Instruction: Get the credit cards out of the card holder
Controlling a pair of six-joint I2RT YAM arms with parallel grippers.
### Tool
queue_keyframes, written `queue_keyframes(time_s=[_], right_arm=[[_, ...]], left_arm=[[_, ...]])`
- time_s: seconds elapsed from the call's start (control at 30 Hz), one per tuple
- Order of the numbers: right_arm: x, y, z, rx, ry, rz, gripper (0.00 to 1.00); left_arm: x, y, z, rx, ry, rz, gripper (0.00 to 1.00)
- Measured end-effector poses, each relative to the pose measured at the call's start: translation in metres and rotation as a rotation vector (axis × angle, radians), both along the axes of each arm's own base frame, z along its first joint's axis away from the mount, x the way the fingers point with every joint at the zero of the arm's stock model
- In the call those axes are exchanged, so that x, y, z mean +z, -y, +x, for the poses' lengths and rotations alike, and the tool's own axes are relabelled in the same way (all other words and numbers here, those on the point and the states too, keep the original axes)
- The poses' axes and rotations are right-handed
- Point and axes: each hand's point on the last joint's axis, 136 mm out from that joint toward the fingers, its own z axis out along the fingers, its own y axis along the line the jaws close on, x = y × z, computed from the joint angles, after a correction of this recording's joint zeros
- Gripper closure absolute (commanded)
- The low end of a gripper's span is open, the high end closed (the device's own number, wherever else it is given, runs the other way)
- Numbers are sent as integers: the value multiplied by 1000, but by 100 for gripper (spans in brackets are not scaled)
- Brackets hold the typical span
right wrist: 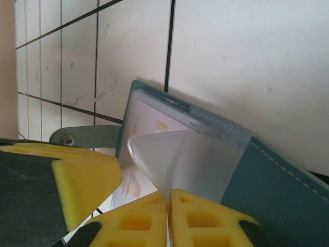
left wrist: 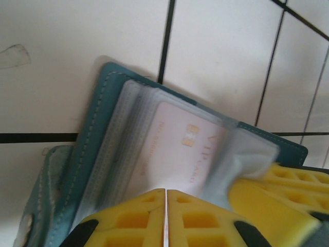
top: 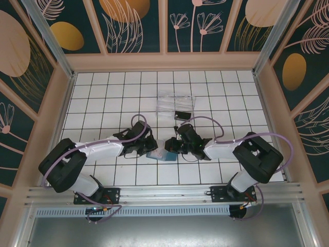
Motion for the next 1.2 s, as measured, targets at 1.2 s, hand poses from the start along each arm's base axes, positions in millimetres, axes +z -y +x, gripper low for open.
queue_keyframes(time_s=[1.2], right_arm=[[-5,2,-19,-7,-227,-84,80]], left_arm=[[-11,0,0,-22,32,-5,87]])
